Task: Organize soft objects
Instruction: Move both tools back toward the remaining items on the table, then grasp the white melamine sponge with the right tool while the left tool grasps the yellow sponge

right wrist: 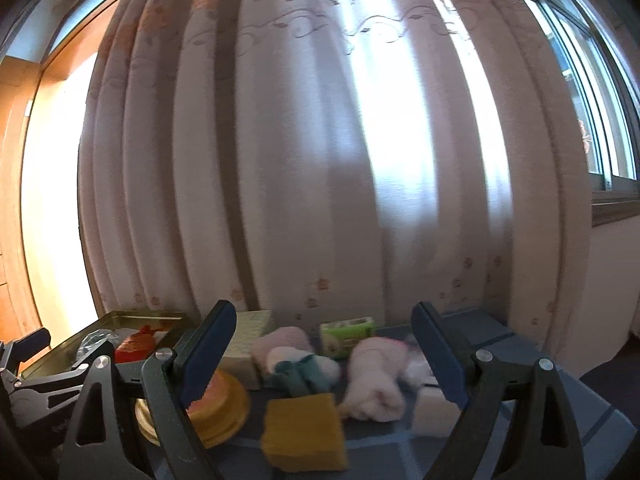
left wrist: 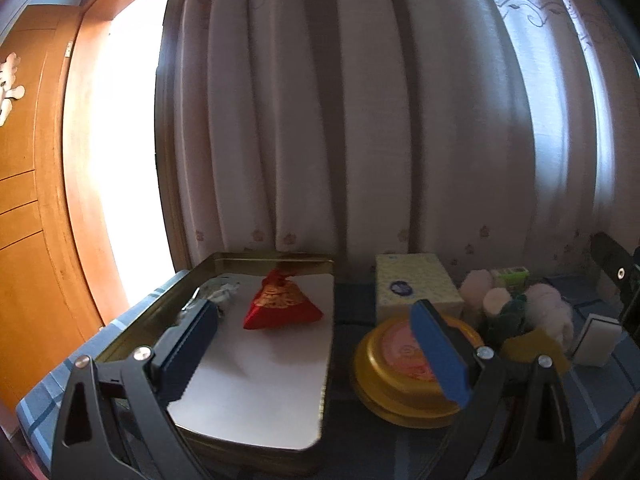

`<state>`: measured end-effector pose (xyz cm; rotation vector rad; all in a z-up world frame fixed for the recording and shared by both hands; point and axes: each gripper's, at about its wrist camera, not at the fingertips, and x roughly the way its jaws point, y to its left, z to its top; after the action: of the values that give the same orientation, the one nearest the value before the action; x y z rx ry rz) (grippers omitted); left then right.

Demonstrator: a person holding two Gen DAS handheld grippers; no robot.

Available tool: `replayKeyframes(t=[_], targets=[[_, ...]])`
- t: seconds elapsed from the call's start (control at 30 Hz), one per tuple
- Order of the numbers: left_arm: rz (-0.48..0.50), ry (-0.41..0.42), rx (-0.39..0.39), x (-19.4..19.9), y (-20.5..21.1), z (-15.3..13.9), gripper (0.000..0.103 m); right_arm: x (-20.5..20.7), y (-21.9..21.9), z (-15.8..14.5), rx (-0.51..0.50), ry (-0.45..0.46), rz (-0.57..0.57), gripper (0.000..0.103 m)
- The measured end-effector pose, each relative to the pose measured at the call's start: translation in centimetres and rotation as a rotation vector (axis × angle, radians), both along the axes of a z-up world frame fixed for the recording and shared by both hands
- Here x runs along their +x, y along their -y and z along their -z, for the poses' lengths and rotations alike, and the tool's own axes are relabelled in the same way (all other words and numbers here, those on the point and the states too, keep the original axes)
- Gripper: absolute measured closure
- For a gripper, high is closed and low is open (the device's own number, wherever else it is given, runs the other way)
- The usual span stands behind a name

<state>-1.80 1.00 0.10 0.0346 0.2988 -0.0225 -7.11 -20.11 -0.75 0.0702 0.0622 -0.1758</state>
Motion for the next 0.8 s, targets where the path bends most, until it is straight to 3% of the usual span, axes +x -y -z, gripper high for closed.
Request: replayKeyframes(t=[0.47,0.63,0.8], targets=[[0.069,-0.013,0.022,-1.1,3.6,0.1,0.005,-2.0,6.9,0.1,0.027,-0.031,0.123,0.012],[0.134,-0.037,0.031,-1.6,5.6,0.3,0.004,-2.1,9.4,0.4,-0.003,-0.106,0.186,0.012],[0.215,-0.08,0.046,-2.1,7.9,0.5,0.001,-1.7,12.5,0.7,0.032,-0.215,0.19,0.012]])
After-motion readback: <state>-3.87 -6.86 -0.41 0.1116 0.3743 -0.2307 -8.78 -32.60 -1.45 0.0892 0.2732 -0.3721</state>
